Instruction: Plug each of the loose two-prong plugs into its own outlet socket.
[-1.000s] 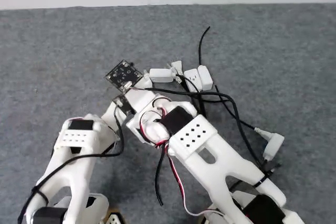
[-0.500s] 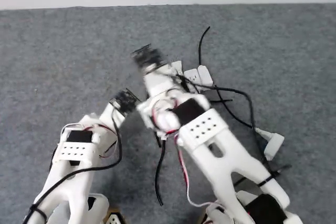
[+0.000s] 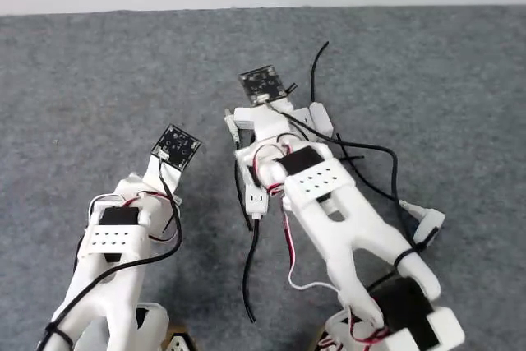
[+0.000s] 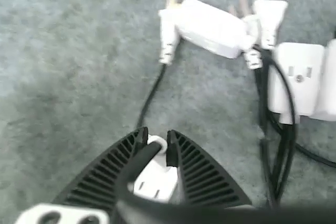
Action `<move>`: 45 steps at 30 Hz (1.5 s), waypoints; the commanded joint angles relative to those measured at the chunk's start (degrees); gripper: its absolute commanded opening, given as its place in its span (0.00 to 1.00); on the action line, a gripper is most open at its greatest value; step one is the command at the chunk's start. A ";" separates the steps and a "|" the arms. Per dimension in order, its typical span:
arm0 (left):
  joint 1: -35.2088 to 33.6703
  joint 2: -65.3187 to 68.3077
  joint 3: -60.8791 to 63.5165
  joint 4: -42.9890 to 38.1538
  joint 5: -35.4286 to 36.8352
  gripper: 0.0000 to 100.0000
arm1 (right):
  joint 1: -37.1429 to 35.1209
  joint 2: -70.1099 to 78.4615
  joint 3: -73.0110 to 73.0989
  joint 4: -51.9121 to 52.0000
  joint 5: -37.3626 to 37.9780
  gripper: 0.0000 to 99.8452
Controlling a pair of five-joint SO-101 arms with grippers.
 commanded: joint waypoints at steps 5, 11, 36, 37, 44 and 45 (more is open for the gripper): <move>-0.44 -1.49 -0.40 -1.58 0.70 0.01 | 1.19 0.22 -0.79 -1.63 0.97 0.01; -0.44 -1.49 -0.40 -1.58 0.70 0.01 | 0.92 0.40 0.26 -1.36 2.46 0.01; -2.02 -1.49 -0.48 -1.58 -1.41 0.01 | -1.19 0.31 9.32 1.36 8.26 0.01; -2.02 -1.49 -0.48 -1.58 -1.41 0.01 | -1.63 0.40 9.32 1.63 8.53 0.01; -2.02 -1.49 -0.48 -1.58 -1.49 0.01 | -2.86 1.27 8.70 1.71 11.52 0.03; -2.02 -1.49 -0.48 -1.58 -1.49 0.01 | -3.03 1.36 7.91 1.98 11.25 0.05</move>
